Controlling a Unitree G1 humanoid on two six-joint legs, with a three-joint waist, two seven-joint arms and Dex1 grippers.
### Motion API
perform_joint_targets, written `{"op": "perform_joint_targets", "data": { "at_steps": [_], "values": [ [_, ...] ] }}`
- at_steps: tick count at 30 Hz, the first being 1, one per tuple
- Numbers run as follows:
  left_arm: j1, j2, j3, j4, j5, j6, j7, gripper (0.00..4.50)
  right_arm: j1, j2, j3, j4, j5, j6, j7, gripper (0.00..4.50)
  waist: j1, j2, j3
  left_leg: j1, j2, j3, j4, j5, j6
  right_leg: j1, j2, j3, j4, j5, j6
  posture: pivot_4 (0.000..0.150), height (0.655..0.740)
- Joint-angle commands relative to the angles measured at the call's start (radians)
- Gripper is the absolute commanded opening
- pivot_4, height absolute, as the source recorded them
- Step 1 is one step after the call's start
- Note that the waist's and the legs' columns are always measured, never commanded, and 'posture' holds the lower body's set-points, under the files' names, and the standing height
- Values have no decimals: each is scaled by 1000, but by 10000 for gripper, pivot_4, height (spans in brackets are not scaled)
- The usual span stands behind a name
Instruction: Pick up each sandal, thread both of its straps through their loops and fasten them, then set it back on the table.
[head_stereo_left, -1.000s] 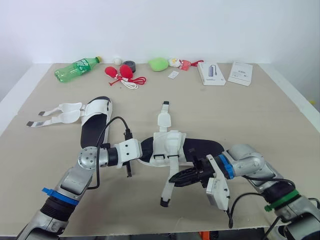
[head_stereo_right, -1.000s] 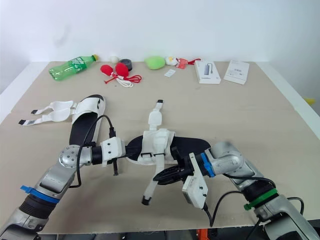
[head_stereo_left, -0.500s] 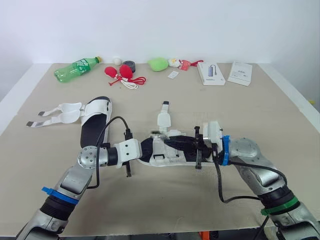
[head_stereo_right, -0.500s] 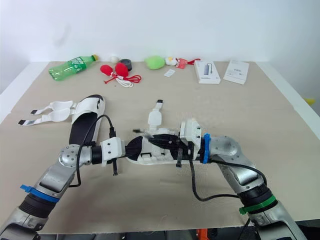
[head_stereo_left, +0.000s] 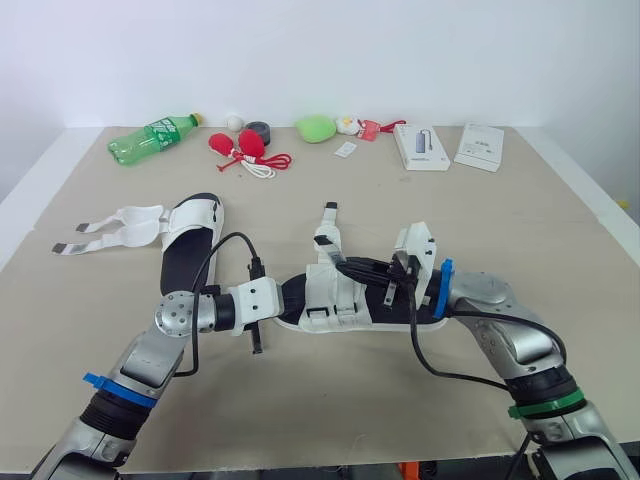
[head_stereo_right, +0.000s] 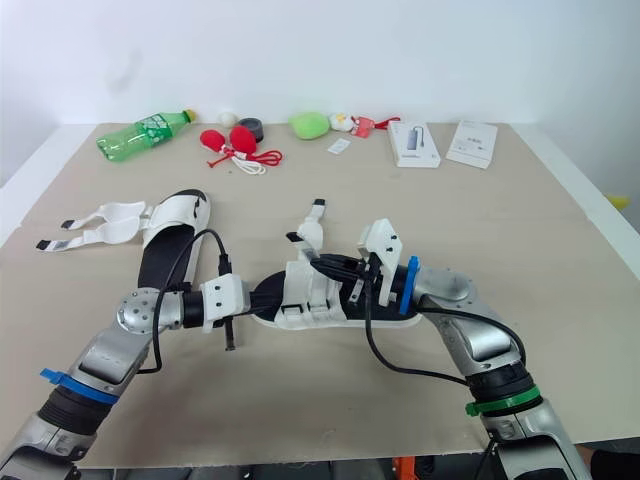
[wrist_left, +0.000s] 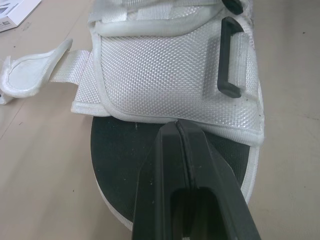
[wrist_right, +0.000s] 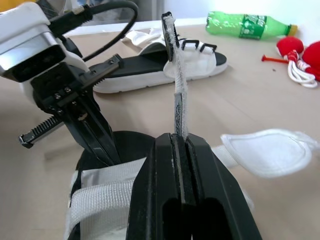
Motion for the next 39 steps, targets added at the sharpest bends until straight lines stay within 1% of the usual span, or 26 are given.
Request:
{"op": "perform_joint_targets", "data": {
  "at_steps": [1, 2, 3, 4, 5, 7, 8, 9, 13, 17, 20, 21, 22, 25, 26, 29, 34, 39],
  "values": [
    [23, 13, -29, 13, 19, 15, -13, 0, -13, 6, -58, 13, -24, 12, -17, 3760, 0, 0, 0, 0, 0, 0, 0, 0, 0, 0, 0, 0, 0, 0, 0, 1500, 7400],
    [24, 14, -29, 12, 19, 15, -12, 0, -13, 6, -64, 14, -34, 6, -17, 7242, 0, 0, 0, 0, 0, 0, 0, 0, 0, 0, 0, 0, 0, 0, 0, 1500, 7400],
    [25, 14, -29, 11, 19, 15, -12, 0, -13, 4, -67, 15, -44, -3, -13, 9640, 0, 0, 0, 0, 0, 0, 0, 0, 0, 0, 0, 0, 0, 0, 0, 1500, 7400],
    [24, 14, -29, 12, 20, 15, -12, 0, -15, 5, -69, 18, -53, -8, -13, 13263, 0, 0, 0, 0, 0, 0, 0, 0, 0, 0, 0, 0, 0, 0, 0, 1500, 7400],
    [23, 13, -29, 14, 21, 15, -12, 0, -17, 6, -71, 22, -67, -14, -13, 19188, 0, 0, 0, 0, 0, 0, 0, 0, 0, 0, 0, 0, 0, 0, 0, 1500, 7400],
    [21, 13, -30, 15, 21, 14, -12, 0, -20, 6, -68, 28, -89, -22, 1, 27027, 0, 0, 0, 0, 0, 0, 0, 0, 0, 0, 0, 0, 0, 0, 0, 1500, 7400],
    [20, 12, -31, 16, 21, 14, -12, 0, -22, 8, -67, 32, -104, -36, 6, 34797, 0, 0, 0, 0, 0, 0, 0, 0, 0, 0, 0, 0, 0, 0, 0, 1500, 7400],
    [20, 12, -31, 17, 22, 13, -13, 0, -26, 10, -65, 32, -121, -55, 7, 36109, 0, 0, 0, 0, 0, 0, 0, 0, 0, 0, 0, 0, 0, 0, 0, 1500, 7400],
    [18, 14, -31, 18, 23, 10, -14, 0, -59, 22, -76, 24, -160, -116, 3, 36109, -1, 0, 0, 0, 0, 0, 0, 0, 0, 0, 0, 0, 0, 0, 0, 1500, 7400],
    [13, 13, -33, 24, 25, 7, -15, 0, -145, 37, -95, 29, -142, -96, 18, 36109, -2, 0, 0, 0, 0, 0, 0, 0, 0, -1, 0, 0, 0, 0, 0, 1500, 7400],
    [8, 14, -35, 29, 30, -2, -16, 0, -218, 41, -95, 58, -113, -51, 59, 28100, -1, 0, 0, 0, 0, 0, 0, 0, 0, -1, 0, 0, 0, 0, 0, 1500, 7400],
    [6, 16, -37, 33, 35, -11, -17, 0, -238, 34, -87, 66, -101, -16, 90, 22981, -1, 0, 0, 0, 0, 0, 0, 0, 0, -1, 0, 0, 0, 0, 0, 1500, 7400],
    [5, 18, -38, 37, 38, -18, -18, 0, -258, 18, -69, 76, -82, 44, 135, 19632, -1, 0, 0, 0, 0, 0, 0, 0, 0, -1, 0, 0, 0, 0, 0, 1500, 7400],
    [2, 12, -38, 45, 36, -24, -16, 0, -313, -14, -28, 128, -81, 165, 221, 3872, 0, 0, 0, -1, 0, 0, 0, 0, 0, -1, 0, 0, 0, 0, 0, 1500, 7400],
    [0, 10, -39, 47, 36, -25, -15, 0, -331, -24, -12, 148, -90, 207, 237, 781, 0, 0, 0, -1, 0, 0, 0, 0, 0, -1, 0, 0, 0, 0, 0, 1500, 7400],
    [-3, 6, -40, 52, 37, -29, -12, 0, -390, -29, 33, 234, -128, 254, 287, 781, 0, 1, 0, -1, 0, 0, 0, 0, 0, -1, 0, 0, 0, 1, 0, 1500, 7400],
    [-4, 1, -39, 54, 39, -31, -8, 0, -460, -28, 109, 383, -248, 166, 370, 781, 1, 1, 0, -2, 0, 1, 0, 0, 0, -3, 0, 0, 0, 1, 0, 1500, 7400],
    [-1, 3, -35, 52, 41, -31, -4, 0, -494, -24, 159, 452, -327, 116, 444, 781, 1, 1, 0, -4, 0, 1, 0, 0, 0, -5, 0, 0, 0, 1, 0, 1500, 7400]
  ]
}}
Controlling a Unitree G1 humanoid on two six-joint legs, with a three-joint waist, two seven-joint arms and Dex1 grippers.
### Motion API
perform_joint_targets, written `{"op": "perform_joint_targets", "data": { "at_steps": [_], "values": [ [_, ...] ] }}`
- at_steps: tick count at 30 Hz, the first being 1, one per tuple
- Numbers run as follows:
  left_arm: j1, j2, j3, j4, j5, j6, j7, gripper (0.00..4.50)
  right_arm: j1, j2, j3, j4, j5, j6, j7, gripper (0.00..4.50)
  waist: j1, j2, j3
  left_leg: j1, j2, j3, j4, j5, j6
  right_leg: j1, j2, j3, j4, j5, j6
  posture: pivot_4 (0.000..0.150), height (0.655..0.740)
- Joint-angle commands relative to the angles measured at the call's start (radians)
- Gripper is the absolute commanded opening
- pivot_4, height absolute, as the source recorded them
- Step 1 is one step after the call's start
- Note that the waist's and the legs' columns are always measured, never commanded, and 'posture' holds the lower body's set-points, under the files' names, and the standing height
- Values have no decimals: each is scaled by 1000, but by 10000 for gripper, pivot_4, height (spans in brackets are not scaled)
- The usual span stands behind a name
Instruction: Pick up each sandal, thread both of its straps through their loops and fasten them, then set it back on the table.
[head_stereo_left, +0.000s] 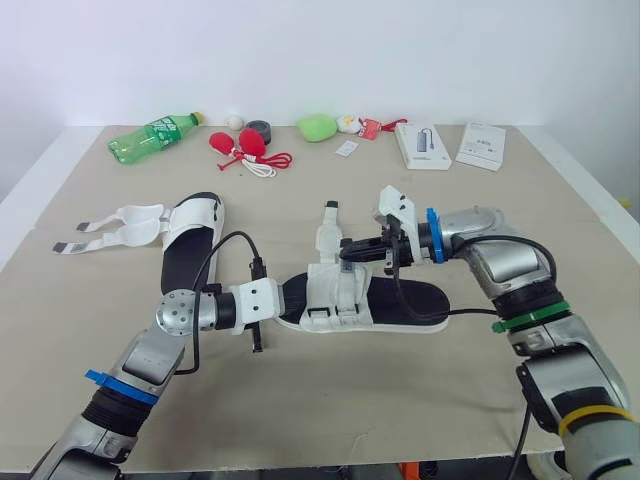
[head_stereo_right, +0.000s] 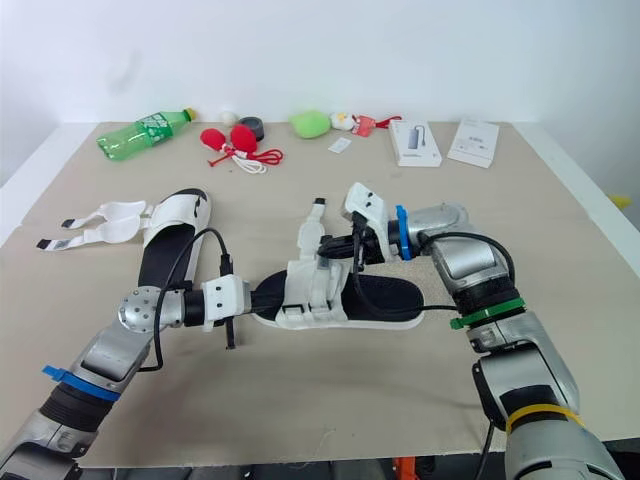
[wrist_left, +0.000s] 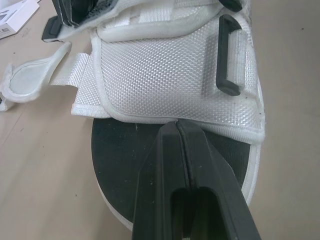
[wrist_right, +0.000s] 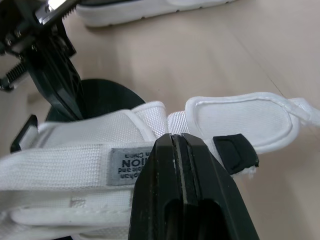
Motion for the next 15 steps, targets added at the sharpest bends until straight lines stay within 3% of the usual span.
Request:
{"op": "perform_joint_targets", "data": {
  "at_steps": [1, 15],
  "values": [
    [15, 6, -25, 25, 28, 15, 3, 0, -27, -3, 21, 29, -48, -27, 49, 781, 0, 0, 0, 0, 0, 0, 0, 0, 0, 0, 0, 0, 0, 0, 0, 1500, 7400],
    [25, 21, -18, 8, 28, 27, 13, 0, -46, 33, 33, 134, -172, -52, 2, 781, -1, 1, -2, 1, 0, 0, 1, 0, 0, 0, 0, 0, 0, 1, 0, 1500, 7400]
  ]
}}
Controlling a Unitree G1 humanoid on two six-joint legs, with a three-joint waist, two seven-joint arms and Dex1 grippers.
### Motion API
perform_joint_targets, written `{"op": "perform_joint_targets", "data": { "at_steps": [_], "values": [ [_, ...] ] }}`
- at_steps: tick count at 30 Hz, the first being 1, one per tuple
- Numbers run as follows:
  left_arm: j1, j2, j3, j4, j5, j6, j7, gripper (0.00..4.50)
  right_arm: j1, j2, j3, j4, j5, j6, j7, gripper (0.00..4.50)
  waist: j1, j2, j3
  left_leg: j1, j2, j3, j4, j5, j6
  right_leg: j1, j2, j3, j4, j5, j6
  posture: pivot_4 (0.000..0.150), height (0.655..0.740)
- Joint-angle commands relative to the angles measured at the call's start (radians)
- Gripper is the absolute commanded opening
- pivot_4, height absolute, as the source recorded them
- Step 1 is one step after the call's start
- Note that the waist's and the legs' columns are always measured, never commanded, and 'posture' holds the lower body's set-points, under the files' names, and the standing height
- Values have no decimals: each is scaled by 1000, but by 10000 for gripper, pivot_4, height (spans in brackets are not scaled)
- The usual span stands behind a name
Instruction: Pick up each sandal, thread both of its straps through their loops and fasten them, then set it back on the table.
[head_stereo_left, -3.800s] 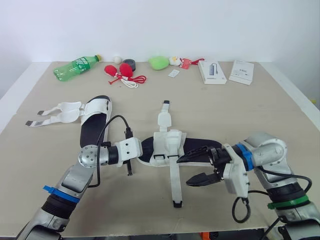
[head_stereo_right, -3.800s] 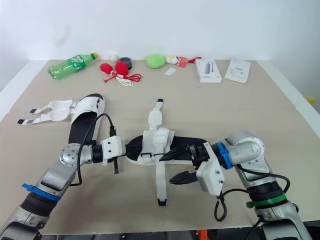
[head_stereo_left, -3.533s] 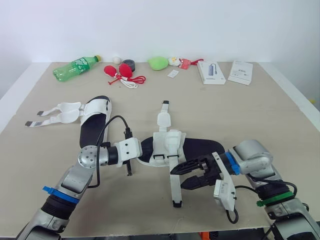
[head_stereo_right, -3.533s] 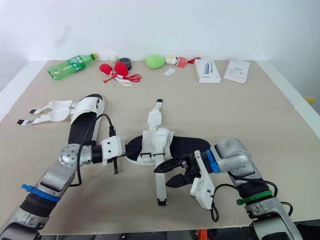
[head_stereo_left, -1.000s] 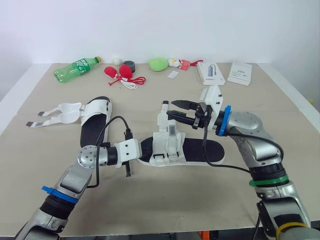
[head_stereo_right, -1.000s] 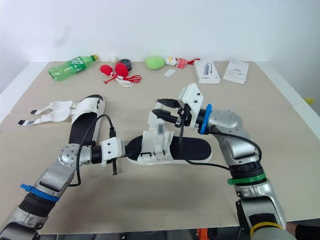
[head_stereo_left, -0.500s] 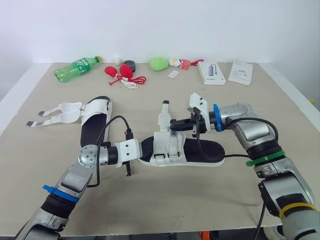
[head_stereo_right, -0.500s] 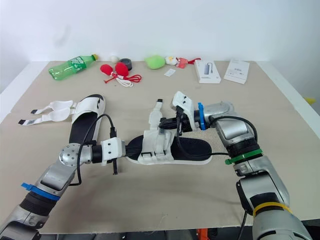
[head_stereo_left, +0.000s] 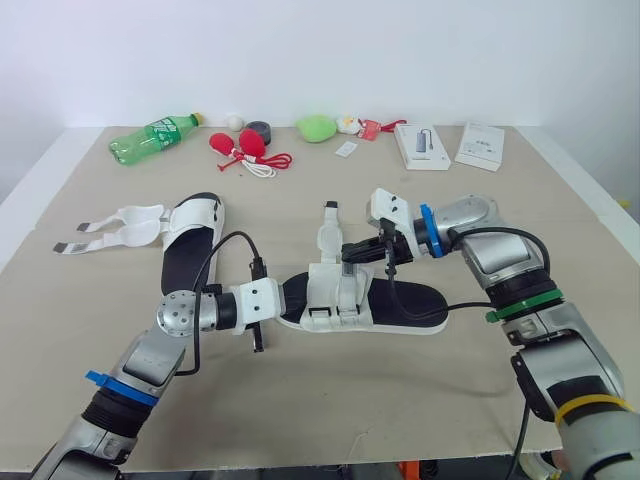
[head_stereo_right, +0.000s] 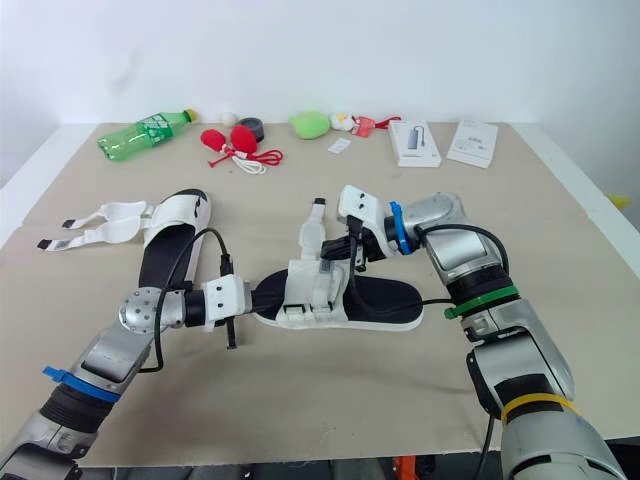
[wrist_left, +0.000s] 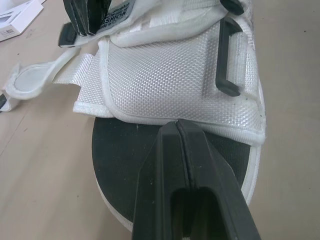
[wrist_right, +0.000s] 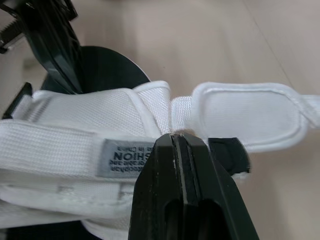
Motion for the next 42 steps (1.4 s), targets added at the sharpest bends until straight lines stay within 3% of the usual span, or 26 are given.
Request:
{"op": "perform_joint_targets", "data": {
  "at_steps": [1, 11, 16, 18, 19, 20, 22, 24, 25, 28, 42],
  "values": [
    [19, 20, -19, 18, 27, 22, -5, 0, 0, 16, 4, 60, -62, -8, -57, 781, 0, 0, -1, 0, 0, 0, 0, 0, 0, 0, 0, 0, 0, 0, 0, 1500, 7400],
    [12, 16, -21, 26, 31, 18, -2, 0, -27, 43, -15, 109, -93, -37, -43, 781, 0, 1, 0, -4, 0, 0, 0, 0, 0, -5, 1, 0, 1, 1, 1, 1500, 7400],
    [7, 12, -24, 31, 32, 16, 1, 0, -119, 83, -80, 257, -80, -48, -118, 781, -2, 1, 0, -4, 0, 0, 0, 1, 1, -5, 1, 0, 1, 1, 0, 1500, 7400],
    [6, 11, -25, 30, 33, 16, 3, 0, -179, 104, -129, 353, -55, -20, -160, 7356, -2, 1, 0, -4, 0, 0, 0, 2, 2, -5, 1, 0, 1, 2, 0, 1500, 7400],
    [7, 11, -25, 28, 33, 16, 3, 0, -200, 112, -146, 383, -43, -1, -172, 8220, -2, 2, 1, -4, 0, 0, 0, 2, 2, -5, 1, 0, 1, 2, 0, 1500, 7400],
    [7, 10, -26, 28, 33, 16, 3, 0, -220, 123, -168, 415, -30, 17, -180, 13532, -2, 2, 1, -5, 0, 0, 0, 2, 3, -5, 0, 0, 1, 3, 0, 1500, 7400],
    [6, 10, -27, 29, 33, 14, 3, 0, -254, 146, -217, 470, 5, 69, -199, 19565, -2, 2, 1, -4, 0, 0, 0, 3, 3, -5, 0, 0, 1, 3, 0, 1500, 7400],
    [4, 9, -28, 31, 34, 13, 3, 0, -291, 171, -275, 533, 43, 149, -230, 32895, -2, 2, 0, -5, 0, 0, -1, 3, 3, -5, 0, 0, 1, 3, 0, 1500, 7400],
    [4, 10, -28, 31, 34, 12, 2, 0, -309, 183, -299, 574, 58, 220, -243, 33663, -2, 2, 1, -5, 0, 0, -1, 3, 3, -5, 0, 0, 1, 3, 0, 1500, 7400],
    [3, 9, -28, 31, 35, 11, 3, 0, -335, 205, -346, 658, 81, 359, -287, 44824, -1, 2, 1, -5, 0, 0, 0, 3, 3, -5, 0, 0, 1, 3, 0, 1500, 7400],
    [17, 15, -20, 12, 36, 18, 4, 0, -397, 330, -546, 804, 184, 445, -428, 44824, -5, 2, 0, -5, 0, 0, 0, 3, 3, -6, 1, 0, 1, 4, 2, 1500, 7400]
  ]
}}
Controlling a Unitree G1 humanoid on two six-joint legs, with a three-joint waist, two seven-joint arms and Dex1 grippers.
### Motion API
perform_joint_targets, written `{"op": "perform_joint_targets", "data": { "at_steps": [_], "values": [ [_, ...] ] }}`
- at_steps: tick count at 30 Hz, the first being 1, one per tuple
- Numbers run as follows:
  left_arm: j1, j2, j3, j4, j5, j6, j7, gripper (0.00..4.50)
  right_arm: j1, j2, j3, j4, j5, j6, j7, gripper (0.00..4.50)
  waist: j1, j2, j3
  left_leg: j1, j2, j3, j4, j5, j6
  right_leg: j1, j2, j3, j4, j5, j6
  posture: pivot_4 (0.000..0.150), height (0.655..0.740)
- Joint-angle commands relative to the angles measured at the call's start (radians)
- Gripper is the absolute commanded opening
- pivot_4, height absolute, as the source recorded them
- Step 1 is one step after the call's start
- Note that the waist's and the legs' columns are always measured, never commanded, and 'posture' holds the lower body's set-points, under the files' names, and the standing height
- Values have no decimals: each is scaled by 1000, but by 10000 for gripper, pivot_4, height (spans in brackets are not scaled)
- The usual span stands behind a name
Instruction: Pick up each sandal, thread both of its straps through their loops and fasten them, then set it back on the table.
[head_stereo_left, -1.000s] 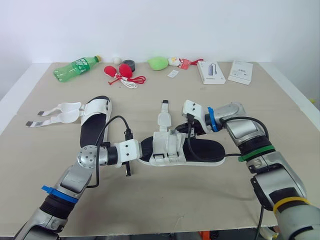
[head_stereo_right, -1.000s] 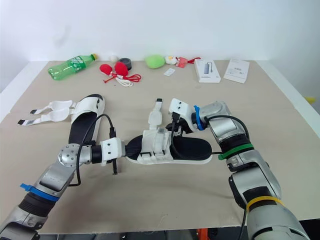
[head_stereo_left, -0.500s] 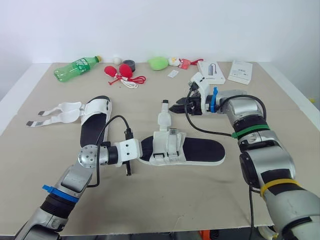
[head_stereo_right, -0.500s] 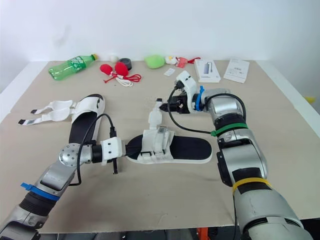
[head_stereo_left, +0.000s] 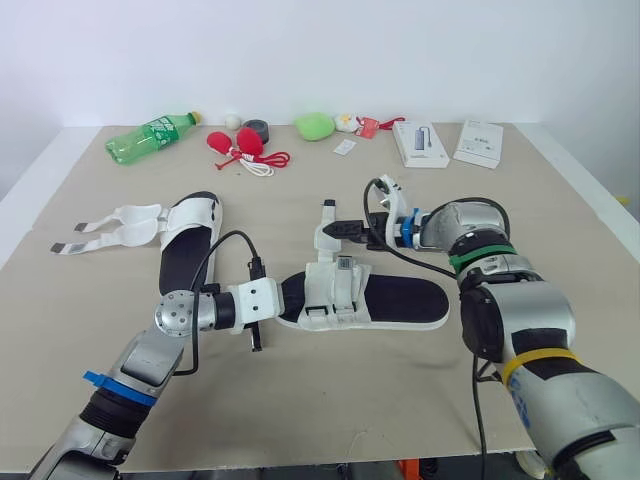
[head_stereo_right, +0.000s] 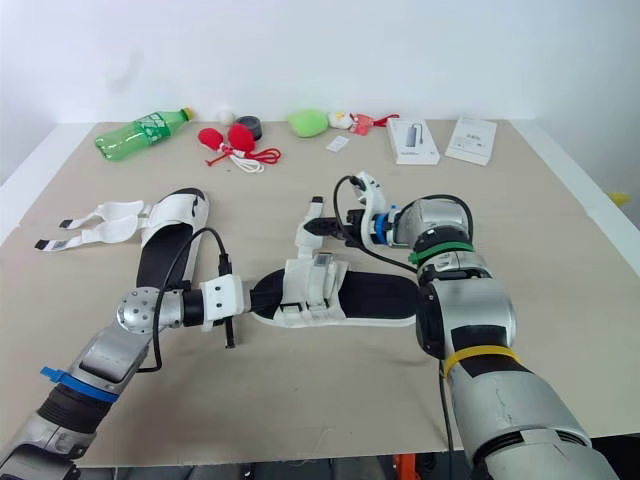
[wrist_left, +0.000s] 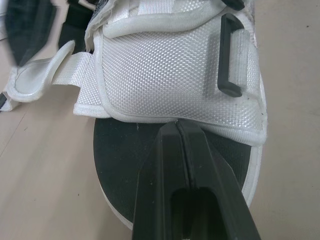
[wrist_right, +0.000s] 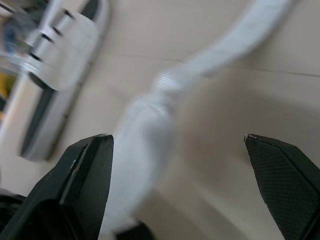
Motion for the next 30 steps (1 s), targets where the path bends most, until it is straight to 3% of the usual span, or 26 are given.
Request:
{"op": "perform_joint_targets", "data": {
  "at_steps": [1, 10, 13, 19, 21, 26, 30],
  "values": [
    [14, 9, -25, 18, 27, 20, -1, 0, -57, 38, -68, 13, 42, -11, -39, 44824, 1, 0, 0, 0, 0, 0, 0, 0, 0, 0, 0, 0, 0, 0, 0, 1500, 7400],
    [34, 13, -20, -5, 28, 34, 11, 0, -72, 93, -158, 66, 57, -120, -168, 44824, 0, 0, 0, -1, 0, 0, 0, 0, 0, 0, 0, 0, 0, 0, 1, 1500, 7400],
    [38, 18, -17, -9, 29, 38, 17, 0, -76, 95, -189, 75, 61, -162, -209, 37685, 0, 0, 0, -1, 0, 0, 0, 0, 0, -1, 0, 0, 0, 0, 1, 1500, 7400],
    [44, 22, -19, -16, 29, 42, 19, 0, -91, 82, -218, 87, 54, -196, -230, 6882, -2, 0, 0, -1, 0, 0, -1, 0, 0, -1, 0, 0, 0, 0, 1, 1500, 7400],
    [44, 22, -19, -16, 29, 42, 19, 0, -94, 79, -215, 88, 48, -199, -218, 1023, -2, 0, 0, -1, 0, 0, -1, 0, 0, -1, 0, 0, 0, 0, 1, 1500, 7400],
    [43, 22, -23, -12, 32, 36, 18, 0, -97, 72, -195, 73, 37, -223, -139, 1023, -2, 0, 0, -1, 0, 0, -1, 0, 0, -1, 0, 0, 0, 0, 1, 1500, 7400],
    [44, 23, -25, -10, 33, 33, 17, 0, -55, 78, -8, -7, -95, -427, 160, 1023, -2, 1, 0, -1, 0, 0, -1, 0, 0, -1, 1, 0, 0, 0, 2, 1500, 7400]
  ]
}}
